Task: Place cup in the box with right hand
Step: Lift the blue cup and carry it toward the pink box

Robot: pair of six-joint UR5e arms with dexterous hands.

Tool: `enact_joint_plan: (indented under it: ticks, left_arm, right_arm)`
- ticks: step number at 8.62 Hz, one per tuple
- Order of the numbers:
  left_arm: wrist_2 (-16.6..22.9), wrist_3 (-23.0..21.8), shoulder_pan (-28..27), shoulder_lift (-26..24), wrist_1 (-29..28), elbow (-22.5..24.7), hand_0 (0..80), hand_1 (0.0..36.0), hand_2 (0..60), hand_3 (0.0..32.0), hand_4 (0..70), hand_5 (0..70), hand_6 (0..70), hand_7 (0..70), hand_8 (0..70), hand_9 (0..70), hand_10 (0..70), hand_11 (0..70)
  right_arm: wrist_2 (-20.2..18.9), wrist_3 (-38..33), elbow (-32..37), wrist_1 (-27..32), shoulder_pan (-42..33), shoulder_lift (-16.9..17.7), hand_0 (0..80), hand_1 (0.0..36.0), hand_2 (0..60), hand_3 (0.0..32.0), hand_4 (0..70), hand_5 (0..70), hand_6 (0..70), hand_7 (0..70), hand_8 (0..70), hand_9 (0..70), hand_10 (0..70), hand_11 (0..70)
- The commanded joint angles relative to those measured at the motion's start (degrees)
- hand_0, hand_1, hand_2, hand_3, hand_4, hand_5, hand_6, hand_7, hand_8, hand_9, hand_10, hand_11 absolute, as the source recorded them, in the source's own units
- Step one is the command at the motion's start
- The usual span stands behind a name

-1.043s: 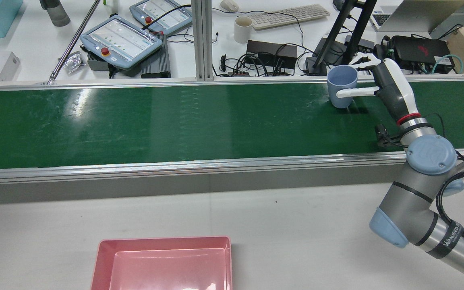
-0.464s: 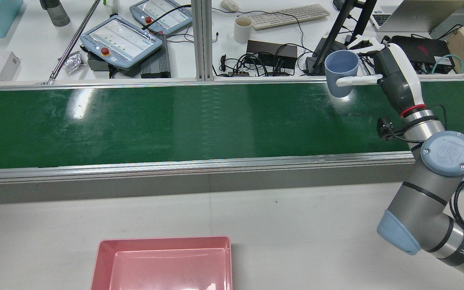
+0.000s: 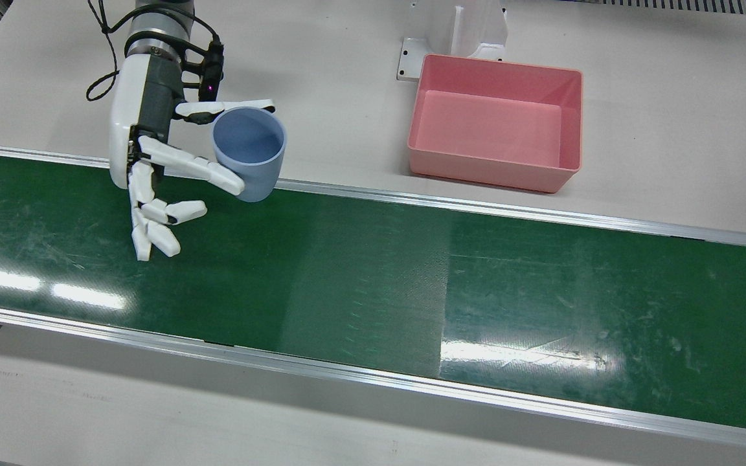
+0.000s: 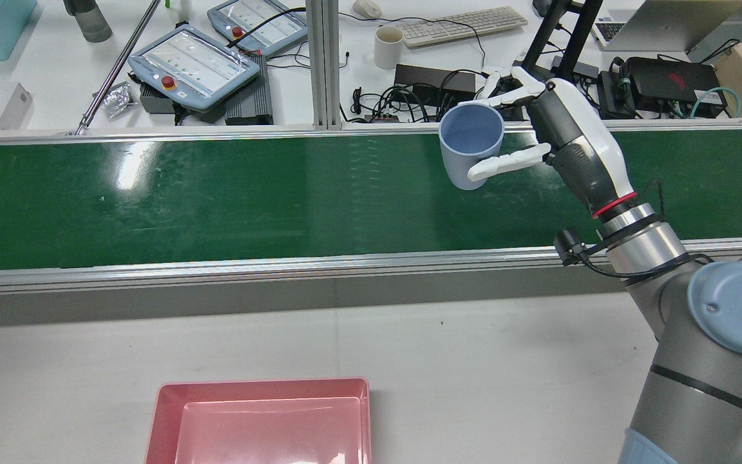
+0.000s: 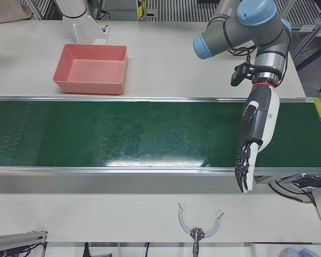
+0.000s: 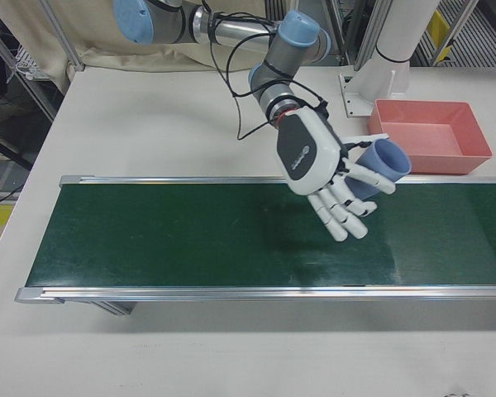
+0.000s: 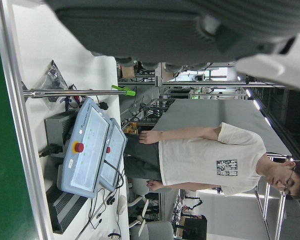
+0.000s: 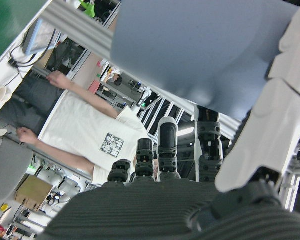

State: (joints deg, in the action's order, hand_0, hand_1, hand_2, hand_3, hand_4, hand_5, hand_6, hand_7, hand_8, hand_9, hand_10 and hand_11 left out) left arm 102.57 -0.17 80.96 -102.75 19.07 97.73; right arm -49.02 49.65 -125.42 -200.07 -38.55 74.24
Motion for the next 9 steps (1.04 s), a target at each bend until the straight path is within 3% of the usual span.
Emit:
enact_joint_plan:
  ticks: [1, 4, 6, 7, 8, 9]
  left_arm:
    - [0.00, 0.00, -0.01, 0.00, 0.00, 0.00, 0.0, 0.0, 0.0, 0.0, 0.0, 0.0, 0.0, 0.0, 0.0, 0.0, 0.0, 0.0]
    - [0.00, 0.00, 0.07, 0.00, 0.00, 0.00, 0.0, 0.0, 0.0, 0.0, 0.0, 0.0, 0.0, 0.0, 0.0, 0.0, 0.0, 0.0]
    - [0.00, 0.00, -0.01, 0.00, 0.00, 0.00, 0.0, 0.0, 0.0, 0.0, 0.0, 0.0, 0.0, 0.0, 0.0, 0.0, 0.0, 0.0]
    - [0.00, 0.00, -0.01, 0.00, 0.00, 0.00, 0.0, 0.0, 0.0, 0.0, 0.0, 0.0, 0.0, 0.0, 0.0, 0.0, 0.0, 0.0]
    - [0.00, 0.00, -0.01, 0.00, 0.00, 0.00, 0.0, 0.0, 0.0, 0.0, 0.0, 0.0, 0.0, 0.0, 0.0, 0.0, 0.0, 0.0]
    - [0.00, 0.00, 0.07, 0.00, 0.00, 0.00, 0.0, 0.0, 0.0, 0.0, 0.0, 0.0, 0.0, 0.0, 0.0, 0.0, 0.0, 0.0]
  right_arm:
    - [-2.39, 9.46, -8.24, 0.03, 12.04, 0.12, 48.1, 15.4, 39.1, 0.0, 70.0, 0.0, 14.1, 64.8, 7.8, 21.9, 7.0, 9.3]
    - [-1.96, 15.00, -8.26, 0.30, 23.74, -0.24, 48.7, 10.5, 24.2, 0.0, 70.0, 0.0, 14.2, 65.3, 7.8, 22.1, 8.3, 11.2]
    - [-1.69, 21.33, -7.47, 0.74, 29.82, -1.28, 48.5, 9.6, 22.6, 0.0, 70.0, 0.0, 14.3, 65.6, 8.5, 22.9, 8.9, 11.9]
    - [-1.52, 22.49, -6.51, 1.35, 30.54, -1.55, 48.2, 9.2, 22.0, 0.0, 70.0, 0.0, 15.2, 69.8, 9.4, 24.9, 9.6, 12.9]
    - [-1.43, 22.25, -6.24, 1.35, 30.46, -1.38, 47.7, 9.5, 24.4, 0.0, 70.0, 0.0, 16.3, 70.0, 11.3, 28.4, 10.8, 14.4]
    - [-1.25, 22.24, -5.71, 1.35, 30.46, -1.64, 48.1, 8.5, 19.6, 0.0, 70.0, 0.0, 16.5, 70.0, 11.6, 28.8, 10.6, 14.3]
